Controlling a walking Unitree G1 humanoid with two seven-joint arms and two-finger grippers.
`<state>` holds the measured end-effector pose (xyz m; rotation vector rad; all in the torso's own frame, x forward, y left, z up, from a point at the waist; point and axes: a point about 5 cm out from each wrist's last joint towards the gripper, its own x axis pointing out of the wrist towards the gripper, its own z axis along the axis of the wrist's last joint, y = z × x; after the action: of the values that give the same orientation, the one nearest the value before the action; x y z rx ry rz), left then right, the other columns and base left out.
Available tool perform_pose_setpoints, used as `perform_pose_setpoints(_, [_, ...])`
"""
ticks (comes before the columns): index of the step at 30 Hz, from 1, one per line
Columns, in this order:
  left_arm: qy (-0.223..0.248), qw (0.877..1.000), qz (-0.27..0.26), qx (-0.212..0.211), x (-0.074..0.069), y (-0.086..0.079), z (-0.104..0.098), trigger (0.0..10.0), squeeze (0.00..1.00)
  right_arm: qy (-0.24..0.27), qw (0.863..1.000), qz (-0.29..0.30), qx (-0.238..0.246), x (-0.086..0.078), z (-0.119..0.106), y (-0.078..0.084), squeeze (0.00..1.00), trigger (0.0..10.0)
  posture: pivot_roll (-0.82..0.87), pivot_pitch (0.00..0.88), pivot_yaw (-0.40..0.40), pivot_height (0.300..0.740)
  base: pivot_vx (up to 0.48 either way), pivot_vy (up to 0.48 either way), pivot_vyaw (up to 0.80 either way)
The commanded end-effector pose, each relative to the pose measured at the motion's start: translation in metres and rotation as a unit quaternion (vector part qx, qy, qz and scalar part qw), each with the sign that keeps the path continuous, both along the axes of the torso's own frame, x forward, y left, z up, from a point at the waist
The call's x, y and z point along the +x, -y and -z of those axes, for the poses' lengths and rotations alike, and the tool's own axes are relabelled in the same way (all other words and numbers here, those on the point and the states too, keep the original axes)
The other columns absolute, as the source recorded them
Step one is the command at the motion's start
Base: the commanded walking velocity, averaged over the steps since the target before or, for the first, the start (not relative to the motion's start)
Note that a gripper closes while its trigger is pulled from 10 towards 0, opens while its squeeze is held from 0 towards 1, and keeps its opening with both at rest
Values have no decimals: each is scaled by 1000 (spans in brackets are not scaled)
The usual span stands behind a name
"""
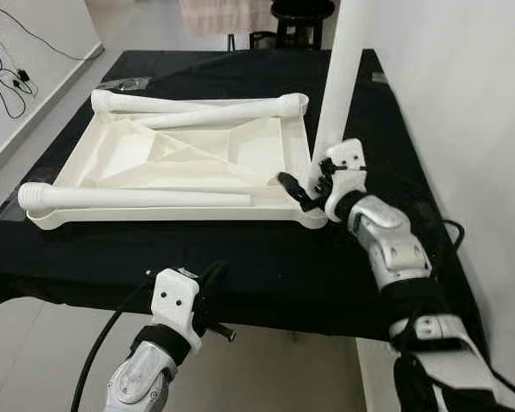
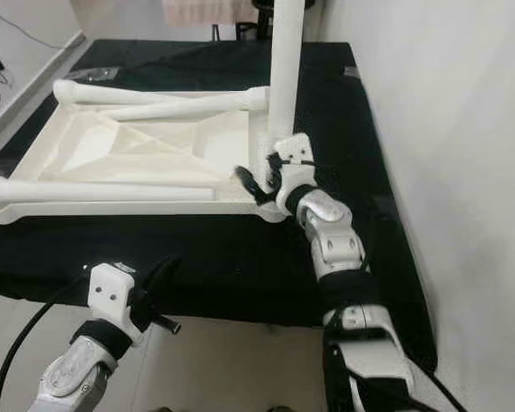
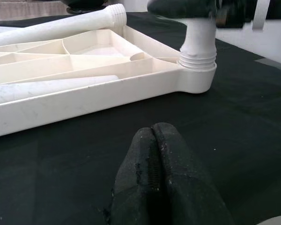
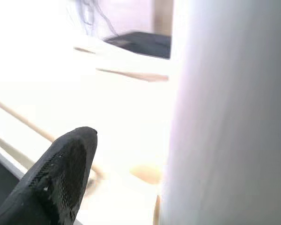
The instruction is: Building children table
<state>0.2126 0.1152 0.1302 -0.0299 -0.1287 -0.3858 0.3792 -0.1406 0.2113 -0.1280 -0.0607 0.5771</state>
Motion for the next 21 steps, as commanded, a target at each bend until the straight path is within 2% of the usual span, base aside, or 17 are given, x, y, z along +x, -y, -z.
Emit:
perform_pose_setpoints(1, [-2,1000,-3,1,-1,1,2,10000,0,4,999,-48,11,3,-7,-8,0,10000,157,115,-11,740,0,0,0])
perform_pose_setpoints(2, [-2,1000,-3,1,-1,1,3,10000,0,6,998,-60,13,4,-10,-7,0,10000,157,115,-11,740,0,0,0])
perform_pose_setpoints(3, [-2,1000,-2,0,-1,1,3,10000,0,12,998,-67,7,7,-14,-5,0,5412,158,114,-12,740,0,0,0])
perform_pose_setpoints(4, [-1,1000,-2,0,0,1,3,10000,0,14,998,-67,2,9,-15,-5,0,5412,158,114,-12,740,0,0,0])
perform_pose_setpoints(5, [-2,1000,-1,0,0,1,3,10000,0,14,997,-76,2,10,-17,-5,0,0,158,114,-12,740,0,0,0])
perform_pose_setpoints(12, [-3,1000,1,-3,0,2,4,10000,0,17,995,-98,-31,12,-16,-3,0,0,157,116,-15,740,0,0,0])
perform_pose_setpoints(21, [-1,1000,5,-6,0,2,2,10000,0,2,993,-120,-24,6,0,6,0,0,138,129,-1,740,0,0,0])
